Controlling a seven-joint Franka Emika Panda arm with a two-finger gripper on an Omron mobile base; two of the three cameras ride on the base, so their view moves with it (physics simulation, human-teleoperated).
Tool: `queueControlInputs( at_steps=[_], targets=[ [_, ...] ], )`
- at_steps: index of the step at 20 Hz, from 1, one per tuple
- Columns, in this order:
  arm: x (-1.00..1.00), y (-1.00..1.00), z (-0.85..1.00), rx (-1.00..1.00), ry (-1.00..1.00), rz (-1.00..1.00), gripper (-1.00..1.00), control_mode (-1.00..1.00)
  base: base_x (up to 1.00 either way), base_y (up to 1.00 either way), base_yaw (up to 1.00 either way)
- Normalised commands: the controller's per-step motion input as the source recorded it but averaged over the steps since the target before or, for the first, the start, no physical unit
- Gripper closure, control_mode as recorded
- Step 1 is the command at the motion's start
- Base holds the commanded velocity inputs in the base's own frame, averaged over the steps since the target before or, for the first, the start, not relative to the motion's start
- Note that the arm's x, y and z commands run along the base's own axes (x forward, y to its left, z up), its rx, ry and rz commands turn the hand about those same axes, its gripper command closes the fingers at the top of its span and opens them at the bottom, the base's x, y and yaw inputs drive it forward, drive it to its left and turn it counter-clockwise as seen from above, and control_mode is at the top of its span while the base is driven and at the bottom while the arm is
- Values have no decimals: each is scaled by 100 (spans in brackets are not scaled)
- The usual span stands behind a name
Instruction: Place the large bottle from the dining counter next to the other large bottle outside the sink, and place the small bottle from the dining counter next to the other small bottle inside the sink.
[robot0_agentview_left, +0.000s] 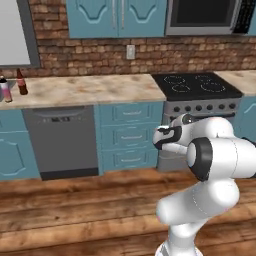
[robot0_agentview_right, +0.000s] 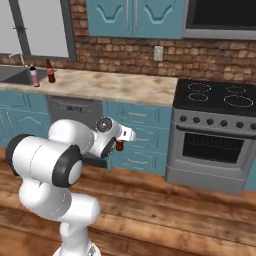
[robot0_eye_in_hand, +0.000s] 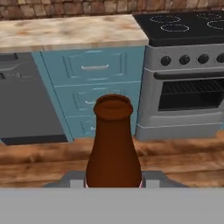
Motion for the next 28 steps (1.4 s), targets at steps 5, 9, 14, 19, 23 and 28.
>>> queueControlInputs(
  at_steps=[5,9,14,19,23,28],
  targets=[
    [0,0,0,0,0,0,100,100,76,100,0],
    [0,0,0,0,0,0,100,100,61,100,0],
    [0,0,0,0,0,0,100,100,44,100,0],
    [0,0,0,0,0,0,100,100,35,100,0],
    [0,0,0,0,0,0,100,100,36,100,0],
    [0,0,0,0,0,0,100,100,34,100,0]
  ],
)
